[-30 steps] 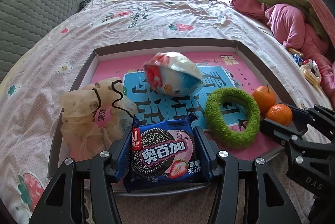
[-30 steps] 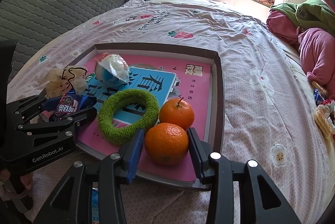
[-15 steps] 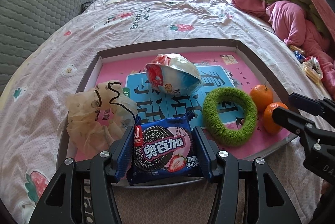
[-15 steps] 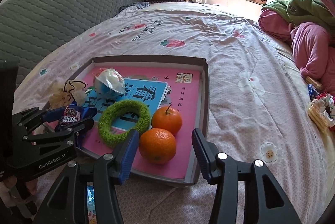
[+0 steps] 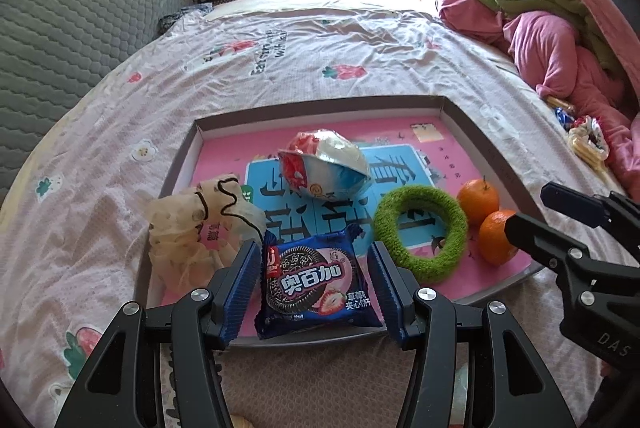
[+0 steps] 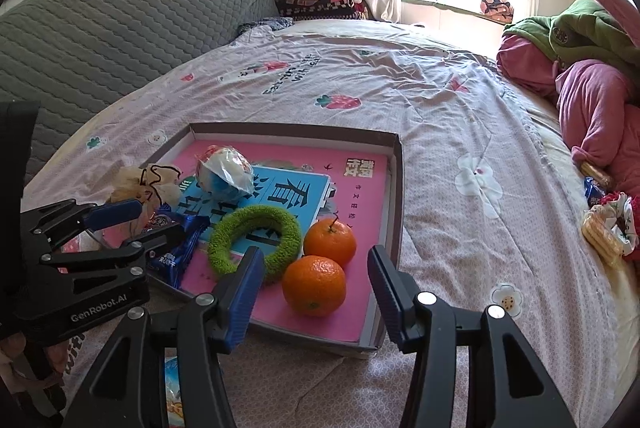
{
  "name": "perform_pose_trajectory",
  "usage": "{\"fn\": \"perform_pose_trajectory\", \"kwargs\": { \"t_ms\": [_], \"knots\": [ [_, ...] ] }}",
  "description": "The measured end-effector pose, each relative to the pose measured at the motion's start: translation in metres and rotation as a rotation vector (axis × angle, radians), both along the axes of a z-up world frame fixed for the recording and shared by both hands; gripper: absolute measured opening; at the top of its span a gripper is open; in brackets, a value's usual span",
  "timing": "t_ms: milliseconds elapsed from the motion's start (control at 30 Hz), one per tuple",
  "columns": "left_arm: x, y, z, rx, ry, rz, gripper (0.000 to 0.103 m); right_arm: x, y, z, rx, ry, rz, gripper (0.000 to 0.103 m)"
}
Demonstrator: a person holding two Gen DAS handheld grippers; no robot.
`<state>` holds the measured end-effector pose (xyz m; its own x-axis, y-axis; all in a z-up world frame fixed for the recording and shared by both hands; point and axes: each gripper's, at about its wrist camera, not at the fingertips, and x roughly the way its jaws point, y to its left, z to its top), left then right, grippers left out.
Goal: Organize objects
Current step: 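Open the left tool to release the blue cookie pack into the tray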
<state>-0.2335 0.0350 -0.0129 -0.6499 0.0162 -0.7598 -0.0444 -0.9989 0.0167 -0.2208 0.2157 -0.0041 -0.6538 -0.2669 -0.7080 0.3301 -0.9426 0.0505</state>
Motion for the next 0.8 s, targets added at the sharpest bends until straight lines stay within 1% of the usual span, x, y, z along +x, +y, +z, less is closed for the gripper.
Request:
{"fn": "perform_pose_trajectory", "kwargs": {
  "t_ms": [200,700,800],
  "knots": [
    [0.004,-0.001,0.006,0.002,0.011,0.002,0.057,0.001,0.002,0.002,-0.006,0.003,-0.005,0.056],
    [0.008,-0.018,0.010,0.025,0.016,0.034,0.058,0.000,0.001,-0.001,-0.002,-0.005,0.004,0.056],
    [0.011,-0.022,0.014,0.033,0.024,0.039,0.058,0.002,0.002,0.003,-0.014,0.015,0.001,0.056]
  ]
}}
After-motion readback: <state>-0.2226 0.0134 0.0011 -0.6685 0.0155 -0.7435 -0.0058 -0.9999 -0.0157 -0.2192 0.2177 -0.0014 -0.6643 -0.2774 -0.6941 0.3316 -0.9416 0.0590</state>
